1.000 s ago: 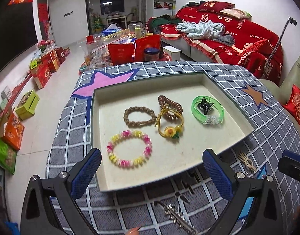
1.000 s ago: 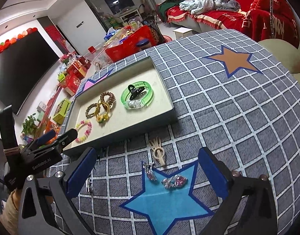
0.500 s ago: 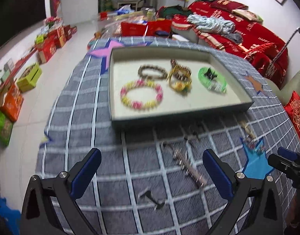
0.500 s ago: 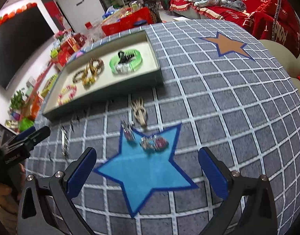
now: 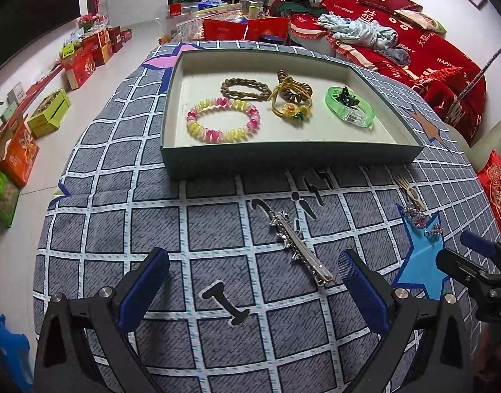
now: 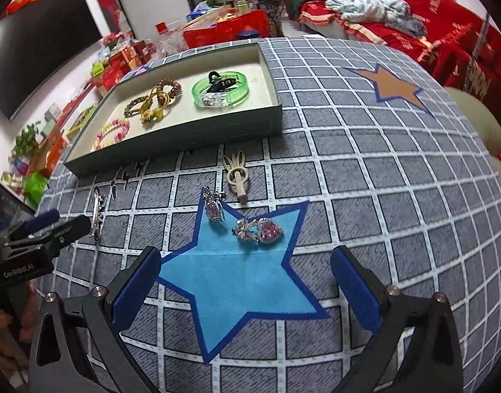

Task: Organize jewelry
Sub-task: 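Move both tools back toward the silver barrette and the blue star, then grasp the silver rhinestone barrette with the left tool while the right tool grasps the pink gem pendant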

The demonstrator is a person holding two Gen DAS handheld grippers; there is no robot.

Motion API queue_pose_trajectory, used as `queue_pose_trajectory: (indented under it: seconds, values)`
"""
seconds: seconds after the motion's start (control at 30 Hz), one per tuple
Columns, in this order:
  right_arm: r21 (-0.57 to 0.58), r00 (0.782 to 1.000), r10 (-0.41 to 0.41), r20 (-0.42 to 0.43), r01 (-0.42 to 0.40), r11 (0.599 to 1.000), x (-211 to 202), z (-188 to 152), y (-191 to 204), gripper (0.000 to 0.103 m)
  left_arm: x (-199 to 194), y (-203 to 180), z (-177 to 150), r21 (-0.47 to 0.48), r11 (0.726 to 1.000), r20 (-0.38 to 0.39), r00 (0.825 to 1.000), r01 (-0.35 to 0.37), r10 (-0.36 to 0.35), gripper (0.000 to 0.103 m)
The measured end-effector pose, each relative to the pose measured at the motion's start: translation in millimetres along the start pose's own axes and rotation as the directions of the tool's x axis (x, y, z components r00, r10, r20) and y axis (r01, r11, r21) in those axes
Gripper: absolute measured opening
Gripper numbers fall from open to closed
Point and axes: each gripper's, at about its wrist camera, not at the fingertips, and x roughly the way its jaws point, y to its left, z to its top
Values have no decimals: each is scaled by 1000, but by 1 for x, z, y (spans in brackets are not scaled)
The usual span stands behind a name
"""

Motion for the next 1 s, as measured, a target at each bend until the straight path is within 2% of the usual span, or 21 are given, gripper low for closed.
queue_pose_trajectory:
  seconds: [0.03, 0.17, 0.27, 0.3, 0.33, 0.4, 0.57, 0.6, 0.67, 0.73, 0.77, 1.0]
  values:
    - [-14, 1000, -6, -2, 6, 1000, 2, 1, 0, 99, 0, -2, 0, 1, 1000, 1, 1000, 0, 0, 103]
    - [-19, 1000, 0, -27, -1, 1000, 12, 4, -2, 81, 2, -8, 4, 10, 1000, 4, 1000, -3, 3, 103]
    - [-44, 1000, -15, -15, 15, 999, 15, 6, 0, 79, 3, -11, 4, 18, 1000, 10, 1000, -5, 4, 103]
    - [-51, 1000, -15, -13, 14, 999, 16, 7, 1, 78, 4, -12, 6, 21, 1000, 12, 1000, -8, 7, 100]
    - [-58, 1000, -17, -11, 16, 998, 16, 7, 2, 76, 5, -14, 6, 26, 1000, 10, 1000, -11, 11, 93]
    - [-79, 999, -37, -5, 37, 996, 17, 8, 5, 65, 7, -18, 7, 42, 999, 12, 1000, -27, 27, 92]
    - [-110, 998, -55, 6, 55, 992, 14, 5, 13, 38, 8, -27, 6, 87, 995, 27, 999, -44, 41, 75]
    - [-109, 999, -54, 8, 54, 993, 13, 5, 13, 35, 7, -28, 6, 97, 994, 31, 999, -47, 45, 66]
    - [-105, 999, -49, 10, 50, 993, 12, 4, 12, 35, 7, -29, 5, 111, 993, 37, 998, -51, 47, 57]
    - [-106, 999, -53, 12, 54, 993, 12, 4, 13, 35, 5, -29, 5, 121, 992, 42, 998, -42, 37, 36]
    - [-103, 999, -53, 12, 54, 993, 11, 3, 13, 35, 5, -29, 5, 123, 992, 41, 999, -32, 27, 33]
    - [-67, 1000, -25, 17, 26, 997, 3, 3, 10, 34, -5, -21, 2, 118, 991, 47, 997, 56, -62, 33]
